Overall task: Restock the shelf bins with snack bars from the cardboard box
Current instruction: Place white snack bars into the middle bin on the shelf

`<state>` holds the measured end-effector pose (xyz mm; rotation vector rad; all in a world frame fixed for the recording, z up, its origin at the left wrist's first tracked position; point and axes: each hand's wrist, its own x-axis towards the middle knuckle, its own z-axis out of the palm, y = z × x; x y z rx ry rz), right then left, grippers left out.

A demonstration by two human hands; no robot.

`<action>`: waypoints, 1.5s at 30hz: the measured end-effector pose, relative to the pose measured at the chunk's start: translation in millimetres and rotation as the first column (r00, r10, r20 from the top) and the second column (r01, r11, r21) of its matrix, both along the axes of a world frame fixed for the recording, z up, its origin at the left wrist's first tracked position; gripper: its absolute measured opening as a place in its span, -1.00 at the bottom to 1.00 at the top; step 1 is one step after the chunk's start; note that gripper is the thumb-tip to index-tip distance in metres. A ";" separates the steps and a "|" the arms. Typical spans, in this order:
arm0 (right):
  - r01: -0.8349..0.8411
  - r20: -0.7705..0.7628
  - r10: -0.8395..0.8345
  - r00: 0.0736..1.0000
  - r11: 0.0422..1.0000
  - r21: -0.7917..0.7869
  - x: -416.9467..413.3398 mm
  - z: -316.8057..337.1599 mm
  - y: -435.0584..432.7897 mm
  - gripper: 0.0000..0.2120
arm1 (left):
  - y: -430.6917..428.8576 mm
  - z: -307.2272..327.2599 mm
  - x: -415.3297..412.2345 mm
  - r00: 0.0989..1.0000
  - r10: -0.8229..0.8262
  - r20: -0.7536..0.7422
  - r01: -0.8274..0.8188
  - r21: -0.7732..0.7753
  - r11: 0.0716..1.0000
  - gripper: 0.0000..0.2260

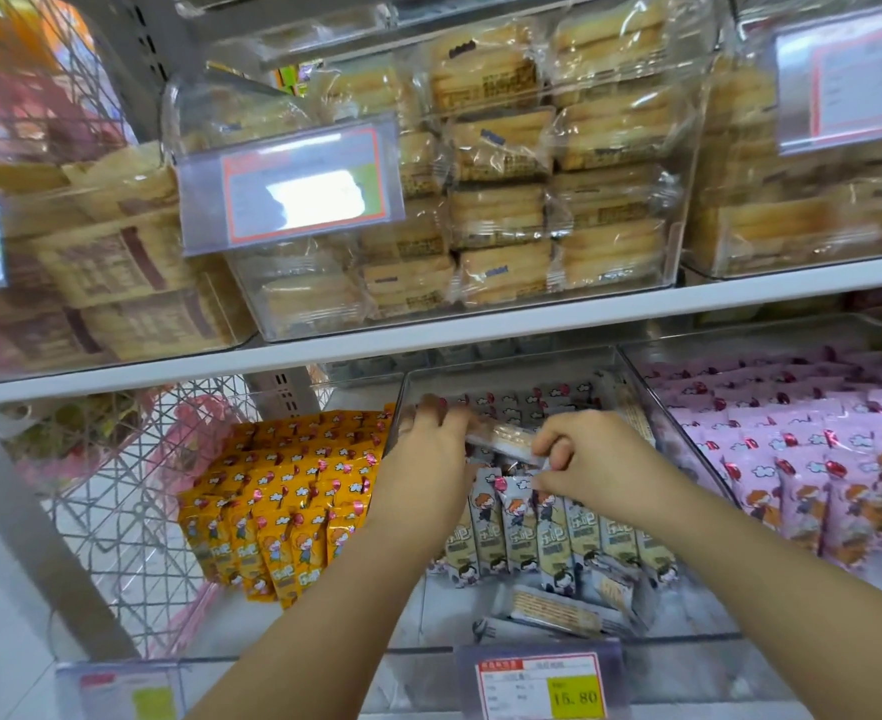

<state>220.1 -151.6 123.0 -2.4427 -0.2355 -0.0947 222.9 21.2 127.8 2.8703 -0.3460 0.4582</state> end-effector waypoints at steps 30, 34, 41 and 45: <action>-0.154 -0.051 0.190 0.980 0.901 0.405 -37.1 55.0 15.5 -0.73 | 48.6 41.7 -58.4 0.893 -0.346 -0.288 0.098 -0.626 0.774 -0.78; -0.152 -0.015 0.155 0.988 0.982 0.112 -39.4 33.1 40.9 -0.69 | 74.6 45.0 -54.5 0.975 -0.182 -0.131 0.103 -0.458 0.883 -0.83; -0.191 0.020 0.205 0.978 0.940 -0.284 -19.5 -7.5 102.9 -0.68 | 99.3 11.8 -46.0 0.958 -0.189 -0.215 0.075 -0.449 0.890 -0.89; -0.153 0.041 0.184 0.982 0.904 -0.399 -4.2 -12.7 113.0 -0.81 | 103.3 9.9 -42.4 0.947 -0.228 -0.228 0.091 -0.490 0.867 -0.88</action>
